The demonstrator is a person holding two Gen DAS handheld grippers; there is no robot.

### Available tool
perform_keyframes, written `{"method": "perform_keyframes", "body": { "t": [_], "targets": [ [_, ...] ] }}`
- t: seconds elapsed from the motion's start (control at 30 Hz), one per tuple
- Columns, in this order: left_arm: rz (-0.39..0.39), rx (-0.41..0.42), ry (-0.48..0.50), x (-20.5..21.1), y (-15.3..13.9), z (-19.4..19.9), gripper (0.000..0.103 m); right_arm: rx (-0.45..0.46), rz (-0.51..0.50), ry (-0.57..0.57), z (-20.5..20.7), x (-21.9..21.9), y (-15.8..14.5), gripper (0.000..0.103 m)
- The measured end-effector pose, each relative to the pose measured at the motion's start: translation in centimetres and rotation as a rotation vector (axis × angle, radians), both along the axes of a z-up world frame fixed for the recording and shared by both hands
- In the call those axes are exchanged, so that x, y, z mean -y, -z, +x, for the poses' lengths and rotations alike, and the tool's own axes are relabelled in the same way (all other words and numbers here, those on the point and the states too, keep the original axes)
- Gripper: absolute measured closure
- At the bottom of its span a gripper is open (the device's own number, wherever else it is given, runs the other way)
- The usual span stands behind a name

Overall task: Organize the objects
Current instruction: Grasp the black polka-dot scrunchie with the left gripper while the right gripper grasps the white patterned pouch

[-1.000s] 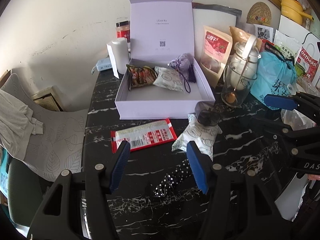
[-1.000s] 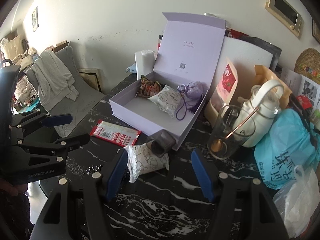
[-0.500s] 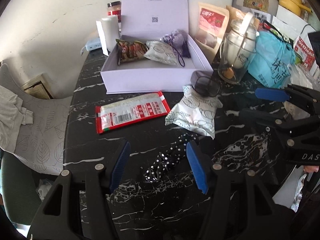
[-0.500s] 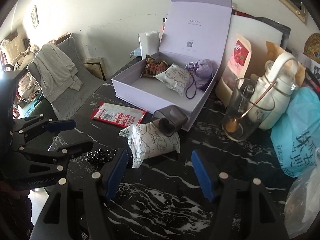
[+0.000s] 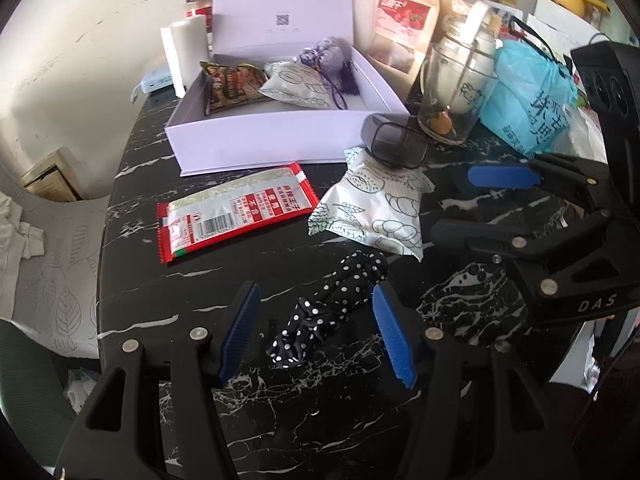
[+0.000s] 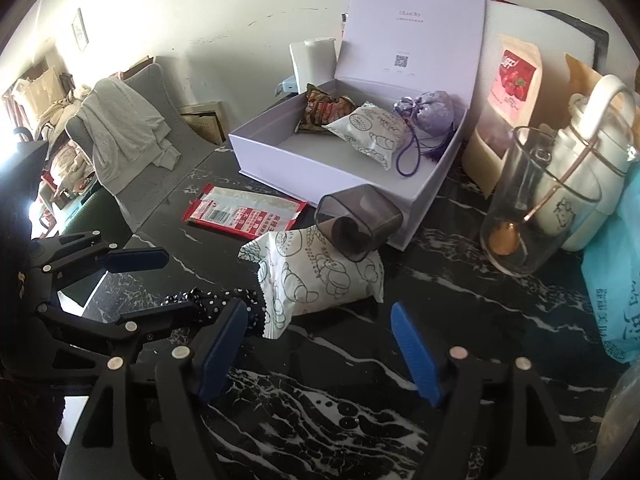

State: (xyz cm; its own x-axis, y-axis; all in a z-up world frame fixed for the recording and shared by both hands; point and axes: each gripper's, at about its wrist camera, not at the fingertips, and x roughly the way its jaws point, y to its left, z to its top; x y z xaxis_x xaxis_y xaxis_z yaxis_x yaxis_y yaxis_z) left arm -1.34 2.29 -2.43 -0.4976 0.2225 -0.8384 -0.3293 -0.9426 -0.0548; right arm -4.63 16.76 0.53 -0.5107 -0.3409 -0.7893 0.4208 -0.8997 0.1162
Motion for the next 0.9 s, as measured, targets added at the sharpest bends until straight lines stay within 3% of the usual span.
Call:
{"method": "perform_keyframes", "body": {
  "t": [0.2, 0.43, 0.9],
  "targets": [
    [-0.021, 0.032, 0.054, -0.7, 1.5, -0.7, 0.046, -0.022, -0.009, -0.048, -0.3, 0.1, 1.0, 0.013],
    [-0.008, 0.105, 0.042, -0.1, 3.6, -2.2, 0.046, -0.026, 0.002, -0.085, -1.7, 0.9, 1.9, 0.011],
    [0.027, 0.078, 0.054, 0.3, 3.6, -3.6, 0.046, -0.037, 0.006, -0.127, -4.9, 2.4, 3.1, 0.011]
  ]
}}
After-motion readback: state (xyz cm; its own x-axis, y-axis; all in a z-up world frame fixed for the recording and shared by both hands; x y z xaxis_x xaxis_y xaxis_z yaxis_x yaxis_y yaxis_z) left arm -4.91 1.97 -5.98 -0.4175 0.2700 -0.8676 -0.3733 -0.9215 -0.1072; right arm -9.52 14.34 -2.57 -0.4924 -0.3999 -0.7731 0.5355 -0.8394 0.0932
